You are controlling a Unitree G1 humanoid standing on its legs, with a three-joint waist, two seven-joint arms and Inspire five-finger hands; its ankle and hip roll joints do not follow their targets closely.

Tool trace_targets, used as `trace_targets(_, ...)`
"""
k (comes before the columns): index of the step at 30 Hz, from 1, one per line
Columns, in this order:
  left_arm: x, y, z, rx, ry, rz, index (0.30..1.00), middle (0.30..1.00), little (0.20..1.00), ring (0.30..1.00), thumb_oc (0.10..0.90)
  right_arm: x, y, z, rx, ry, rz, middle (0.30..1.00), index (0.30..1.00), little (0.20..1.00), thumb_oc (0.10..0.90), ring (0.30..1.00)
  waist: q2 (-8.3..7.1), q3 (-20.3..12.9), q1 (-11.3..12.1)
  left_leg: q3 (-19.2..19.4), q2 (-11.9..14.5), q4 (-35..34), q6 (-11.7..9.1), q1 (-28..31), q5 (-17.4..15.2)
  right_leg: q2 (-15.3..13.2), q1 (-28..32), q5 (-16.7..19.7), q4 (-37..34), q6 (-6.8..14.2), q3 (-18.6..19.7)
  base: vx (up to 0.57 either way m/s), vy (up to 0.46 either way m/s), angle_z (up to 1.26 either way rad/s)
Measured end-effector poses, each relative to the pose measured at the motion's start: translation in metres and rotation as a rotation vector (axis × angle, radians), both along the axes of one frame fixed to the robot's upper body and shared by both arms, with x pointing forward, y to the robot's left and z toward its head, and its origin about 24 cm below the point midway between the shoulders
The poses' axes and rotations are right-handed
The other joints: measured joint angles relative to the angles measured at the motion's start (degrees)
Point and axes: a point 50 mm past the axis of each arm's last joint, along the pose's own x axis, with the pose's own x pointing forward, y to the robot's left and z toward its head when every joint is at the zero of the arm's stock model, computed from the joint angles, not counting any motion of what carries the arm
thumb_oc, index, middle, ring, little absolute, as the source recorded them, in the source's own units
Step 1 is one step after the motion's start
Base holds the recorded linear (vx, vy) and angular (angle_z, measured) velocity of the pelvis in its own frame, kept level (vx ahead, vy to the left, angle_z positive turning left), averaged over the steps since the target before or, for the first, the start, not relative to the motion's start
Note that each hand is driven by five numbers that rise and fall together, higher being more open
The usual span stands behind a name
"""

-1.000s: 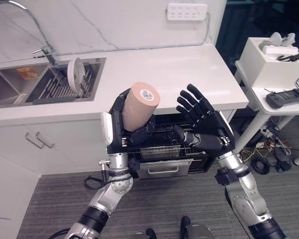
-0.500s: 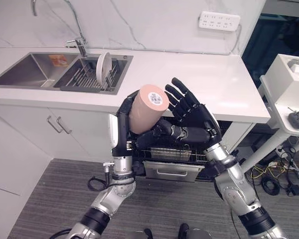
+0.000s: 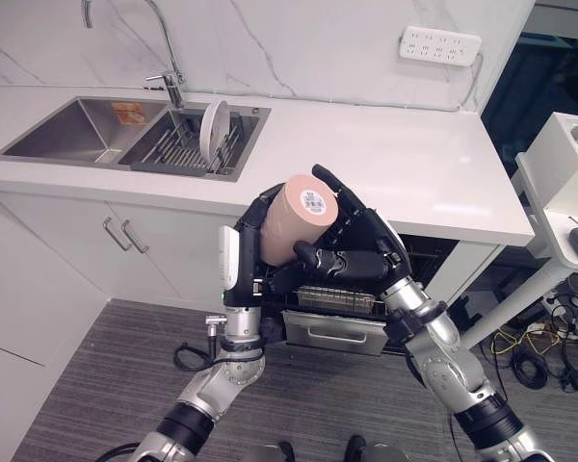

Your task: Place the dishes in the dishwasher.

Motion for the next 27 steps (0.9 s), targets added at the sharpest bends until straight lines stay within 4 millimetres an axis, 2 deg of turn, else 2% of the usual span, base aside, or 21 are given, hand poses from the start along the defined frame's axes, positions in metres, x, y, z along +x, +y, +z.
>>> trace_targets(8,-0.001,0.003,-0.005,-0.022,-0.006,0.049,0.3,0.3,0.3,0.3,0.4,0.001,0.01,0.002,0.002,0.008,0.033,0.9,0.9,0.9,0.8,0.9,-0.03,0.02,0.03,-0.24,-0.04,0.01,-0.06,0.0,0.1,-0.03,0.03,-0.09,0.18,0.04,-0.07,0.0,-0.002,0.01)
trace_targets(16,-0.005,0.007,-0.015,0.039,-0.065,0.157,0.3,0.3,0.3,0.3,0.4,0.002,0.019,-0.004,-0.012,0.05,0.049,0.9,0.9,0.9,0.8,0.9,-0.15,0.09,0.05,-0.46,-0.13,-0.1,-0.07,-0.04,0.11,-0.14,0.03,-0.36,0.22,0.11,-0.33,0.0,-0.002,0.01)
trace_targets(27,-0.005,0.01,-0.02,0.018,-0.063,0.224,0.3,0.3,0.3,0.3,0.4,0.007,0.034,0.002,-0.043,0.068,0.057,0.9,0.9,0.9,0.8,0.9,-0.19,0.11,0.16,-0.45,-0.12,-0.11,-0.07,0.1,0.11,-0.15,-0.1,-0.42,0.15,0.16,-0.39,0.0,0.0,0.0)
